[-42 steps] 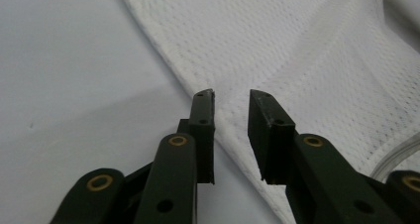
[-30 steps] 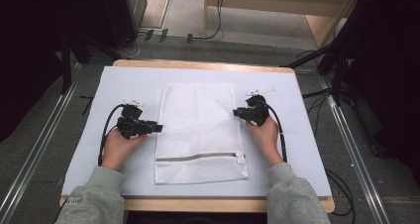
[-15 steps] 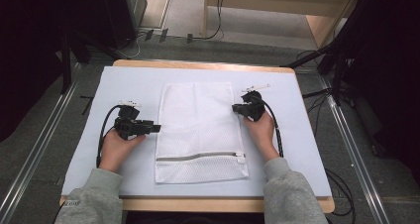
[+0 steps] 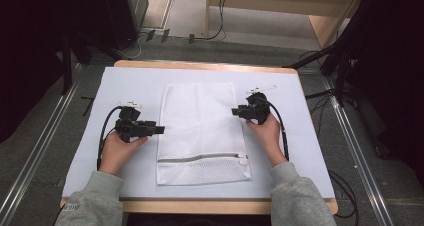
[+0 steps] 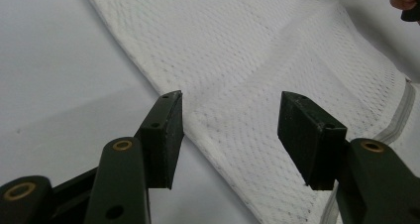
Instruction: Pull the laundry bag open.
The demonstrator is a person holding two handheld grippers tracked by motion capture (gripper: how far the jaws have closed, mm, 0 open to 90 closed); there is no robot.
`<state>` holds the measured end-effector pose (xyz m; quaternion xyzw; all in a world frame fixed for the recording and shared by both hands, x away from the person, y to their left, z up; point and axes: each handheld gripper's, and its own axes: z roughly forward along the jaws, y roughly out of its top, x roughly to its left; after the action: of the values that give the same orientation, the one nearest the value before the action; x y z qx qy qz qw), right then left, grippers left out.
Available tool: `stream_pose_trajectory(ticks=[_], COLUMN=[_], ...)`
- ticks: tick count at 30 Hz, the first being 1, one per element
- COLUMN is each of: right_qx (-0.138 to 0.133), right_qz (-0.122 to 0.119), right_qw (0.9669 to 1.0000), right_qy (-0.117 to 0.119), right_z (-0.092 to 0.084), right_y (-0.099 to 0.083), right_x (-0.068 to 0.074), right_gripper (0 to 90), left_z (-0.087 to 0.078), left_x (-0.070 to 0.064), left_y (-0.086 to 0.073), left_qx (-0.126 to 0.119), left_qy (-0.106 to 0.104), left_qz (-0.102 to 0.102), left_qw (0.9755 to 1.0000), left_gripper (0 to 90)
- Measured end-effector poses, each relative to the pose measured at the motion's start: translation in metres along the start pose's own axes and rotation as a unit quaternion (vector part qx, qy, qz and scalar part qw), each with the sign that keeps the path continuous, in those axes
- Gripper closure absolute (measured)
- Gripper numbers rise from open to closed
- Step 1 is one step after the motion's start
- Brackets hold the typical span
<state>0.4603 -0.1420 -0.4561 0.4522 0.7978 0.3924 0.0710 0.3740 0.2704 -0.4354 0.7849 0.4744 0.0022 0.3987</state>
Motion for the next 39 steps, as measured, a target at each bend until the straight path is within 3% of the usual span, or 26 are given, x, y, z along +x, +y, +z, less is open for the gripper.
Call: stream_pose_trajectory(ticks=[5, 14, 31, 39], right_qx=[-0.007, -0.019, -0.030, -0.027], right_qz=[0.001, -0.001, -0.029, -0.028], right_qw=[1.0000, 0.9998, 0.9989, 0.9988], right_qy=[0.003, 0.011, 0.024, 0.030], right_z=[-0.010, -0.027, -0.047, -0.055], right_y=[-0.003, -0.011, -0.032, -0.044], right_x=[0.001, 0.004, 0.020, 0.026], right_gripper=[55.3, 53.1, 51.3, 51.6], left_z=[0.005, 0.008, 0.018, 0.025], left_x=[-0.007, -0.017, -0.042, -0.053], left_y=[0.002, 0.005, 0.014, 0.016], left_qx=[0.010, 0.011, 0.014, 0.024], left_qy=[-0.001, -0.025, -0.026, -0.032], left_qz=[0.014, 0.034, 0.068, 0.082], left_qw=[0.9998, 0.9990, 0.9972, 0.9958], left_gripper=[41.0, 39.2, 39.9, 40.3])
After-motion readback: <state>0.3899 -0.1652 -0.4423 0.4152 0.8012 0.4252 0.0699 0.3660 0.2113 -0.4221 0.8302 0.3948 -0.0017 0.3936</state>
